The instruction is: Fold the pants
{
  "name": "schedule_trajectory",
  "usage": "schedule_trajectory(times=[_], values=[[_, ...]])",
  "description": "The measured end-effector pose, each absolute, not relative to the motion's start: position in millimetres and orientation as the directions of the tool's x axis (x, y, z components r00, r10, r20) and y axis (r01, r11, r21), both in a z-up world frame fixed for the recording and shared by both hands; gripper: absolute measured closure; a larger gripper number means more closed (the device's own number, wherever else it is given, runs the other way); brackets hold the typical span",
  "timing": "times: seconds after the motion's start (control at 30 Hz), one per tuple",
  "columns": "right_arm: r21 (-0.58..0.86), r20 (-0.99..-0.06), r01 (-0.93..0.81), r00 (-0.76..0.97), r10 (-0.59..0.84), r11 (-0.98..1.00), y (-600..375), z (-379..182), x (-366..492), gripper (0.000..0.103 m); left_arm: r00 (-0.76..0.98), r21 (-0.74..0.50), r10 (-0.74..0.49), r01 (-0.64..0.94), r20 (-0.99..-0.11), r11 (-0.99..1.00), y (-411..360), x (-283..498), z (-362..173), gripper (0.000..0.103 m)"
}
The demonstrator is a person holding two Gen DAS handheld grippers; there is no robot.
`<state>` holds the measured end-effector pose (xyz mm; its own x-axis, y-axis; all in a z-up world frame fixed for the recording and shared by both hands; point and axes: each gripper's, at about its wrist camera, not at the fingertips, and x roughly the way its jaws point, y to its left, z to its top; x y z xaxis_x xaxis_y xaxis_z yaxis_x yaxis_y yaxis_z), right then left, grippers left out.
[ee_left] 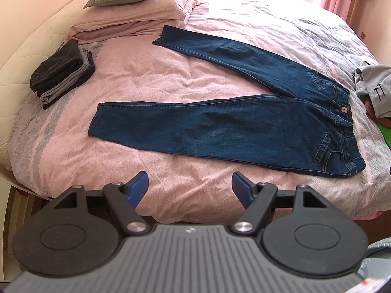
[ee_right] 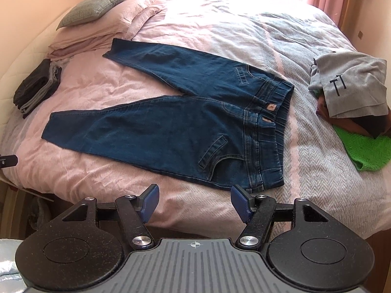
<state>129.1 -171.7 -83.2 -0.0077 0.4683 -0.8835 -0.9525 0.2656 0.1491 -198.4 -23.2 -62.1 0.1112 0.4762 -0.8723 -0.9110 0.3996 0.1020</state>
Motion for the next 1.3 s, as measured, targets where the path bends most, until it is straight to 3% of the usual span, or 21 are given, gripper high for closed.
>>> schedule_trajectory(times=[0.87, 1.3], values=[[0.160, -0.880, -0.958, -0.030, 0.473, 0.238, -155, -86, 139, 0.041, 0.097, 0.089, 0.480, -0.932, -0.872, 0.351, -18, -197, -64, 0.031], [0.160, -0.892, -0.928, 0.010, 0.451, 0.336, -80, -100, 81, 0.041, 0.127, 0.064, 0.455, -0.922, -0.881, 0.383, 83, -262, -82, 0.031]])
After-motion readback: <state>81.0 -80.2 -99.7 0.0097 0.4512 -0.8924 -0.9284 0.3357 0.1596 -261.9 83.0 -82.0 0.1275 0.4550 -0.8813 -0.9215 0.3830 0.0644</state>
